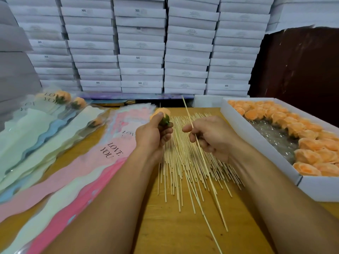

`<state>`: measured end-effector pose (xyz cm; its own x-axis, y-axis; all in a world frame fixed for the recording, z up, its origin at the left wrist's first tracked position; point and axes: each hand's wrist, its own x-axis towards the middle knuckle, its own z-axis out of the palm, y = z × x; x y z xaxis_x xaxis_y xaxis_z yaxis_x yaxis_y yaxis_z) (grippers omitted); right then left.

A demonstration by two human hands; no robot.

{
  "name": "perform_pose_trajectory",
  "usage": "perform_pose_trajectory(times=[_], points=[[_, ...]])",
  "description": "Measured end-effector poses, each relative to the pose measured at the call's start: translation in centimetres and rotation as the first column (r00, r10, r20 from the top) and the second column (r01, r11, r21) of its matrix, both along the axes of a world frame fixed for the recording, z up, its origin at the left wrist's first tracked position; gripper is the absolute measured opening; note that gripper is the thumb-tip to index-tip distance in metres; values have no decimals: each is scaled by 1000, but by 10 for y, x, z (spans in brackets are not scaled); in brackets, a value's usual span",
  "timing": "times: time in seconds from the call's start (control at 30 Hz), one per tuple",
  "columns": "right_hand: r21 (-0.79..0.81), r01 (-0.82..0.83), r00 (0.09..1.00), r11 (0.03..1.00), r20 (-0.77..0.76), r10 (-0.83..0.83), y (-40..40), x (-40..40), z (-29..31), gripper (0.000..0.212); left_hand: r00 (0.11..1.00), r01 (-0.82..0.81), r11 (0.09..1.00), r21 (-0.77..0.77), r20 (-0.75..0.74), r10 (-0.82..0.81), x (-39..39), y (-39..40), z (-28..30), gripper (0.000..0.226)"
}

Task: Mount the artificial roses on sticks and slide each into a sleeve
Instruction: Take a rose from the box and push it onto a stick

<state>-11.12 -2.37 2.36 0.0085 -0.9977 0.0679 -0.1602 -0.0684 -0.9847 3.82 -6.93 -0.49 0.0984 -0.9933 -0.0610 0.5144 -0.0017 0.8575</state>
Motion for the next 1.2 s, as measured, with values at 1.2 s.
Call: perform_pose_trajectory(times=[1.2], points=[[-62,-330,895,942,-337,292,11,19,-4,51,967,113,989,97,-242,-87,14,-3,7,23]])
